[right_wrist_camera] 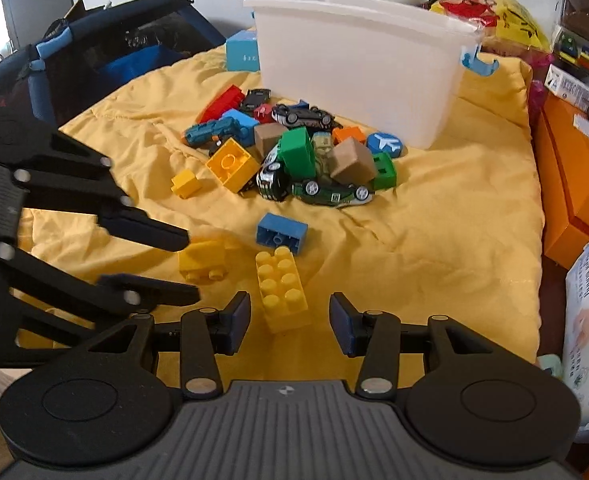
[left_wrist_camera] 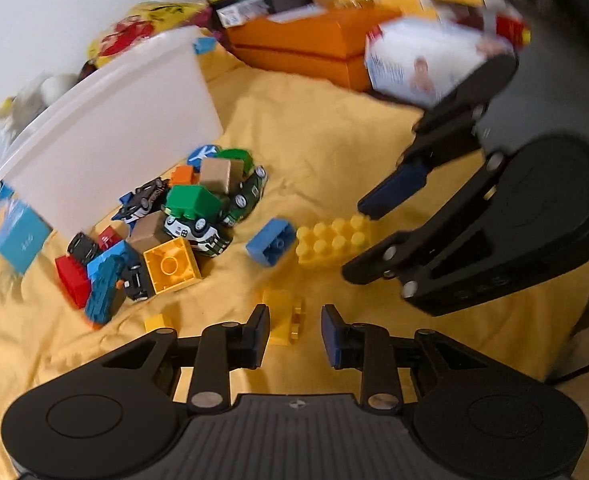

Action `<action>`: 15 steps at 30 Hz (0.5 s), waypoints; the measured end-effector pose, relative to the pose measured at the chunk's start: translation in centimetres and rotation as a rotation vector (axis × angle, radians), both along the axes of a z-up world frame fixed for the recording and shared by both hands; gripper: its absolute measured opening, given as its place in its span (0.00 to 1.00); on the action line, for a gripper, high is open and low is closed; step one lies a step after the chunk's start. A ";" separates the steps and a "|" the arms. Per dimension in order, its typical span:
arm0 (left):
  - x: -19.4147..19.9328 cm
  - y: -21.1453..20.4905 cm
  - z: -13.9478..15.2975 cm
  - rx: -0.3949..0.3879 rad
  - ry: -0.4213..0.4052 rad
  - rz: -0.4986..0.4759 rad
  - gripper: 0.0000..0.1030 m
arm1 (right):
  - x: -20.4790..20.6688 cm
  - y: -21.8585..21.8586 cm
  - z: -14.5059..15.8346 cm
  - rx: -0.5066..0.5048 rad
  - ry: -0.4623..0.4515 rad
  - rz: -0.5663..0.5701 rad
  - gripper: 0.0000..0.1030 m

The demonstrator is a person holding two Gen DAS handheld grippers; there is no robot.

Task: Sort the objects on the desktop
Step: 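Close the left tool on the small yellow brick while the right tool grasps the long yellow brick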

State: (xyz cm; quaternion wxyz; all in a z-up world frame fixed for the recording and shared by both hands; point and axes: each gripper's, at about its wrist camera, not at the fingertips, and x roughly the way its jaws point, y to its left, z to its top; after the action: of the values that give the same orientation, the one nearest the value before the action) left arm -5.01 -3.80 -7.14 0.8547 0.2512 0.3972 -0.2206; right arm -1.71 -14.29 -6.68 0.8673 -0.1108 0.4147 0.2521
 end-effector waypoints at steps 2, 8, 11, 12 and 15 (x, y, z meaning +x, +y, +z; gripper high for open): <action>0.2 0.0 -0.4 0.044 -0.025 -0.021 0.31 | -0.1 0.1 -0.2 -0.001 -0.002 -0.002 0.45; 1.6 2.5 0.0 -0.072 0.063 0.069 0.17 | 0.1 0.5 -0.3 0.003 -0.014 -0.014 0.36; 1.7 3.5 0.2 -0.159 0.097 0.141 0.17 | 0.7 0.7 -0.7 0.001 0.005 -0.029 0.31; 1.8 3.9 0.1 -0.192 0.117 0.168 0.17 | 0.9 0.8 -1.0 -0.001 0.018 -0.032 0.31; 2.1 4.6 0.1 -0.284 0.172 0.223 0.17 | 0.7 0.9 -1.1 -0.006 0.003 -0.020 0.29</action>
State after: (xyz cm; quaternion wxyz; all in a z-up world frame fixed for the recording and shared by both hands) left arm -2.92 0.84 -7.02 0.8636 0.0630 0.4589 -0.1990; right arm -1.02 -13.39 -7.77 0.8687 -0.1090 0.4180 0.2424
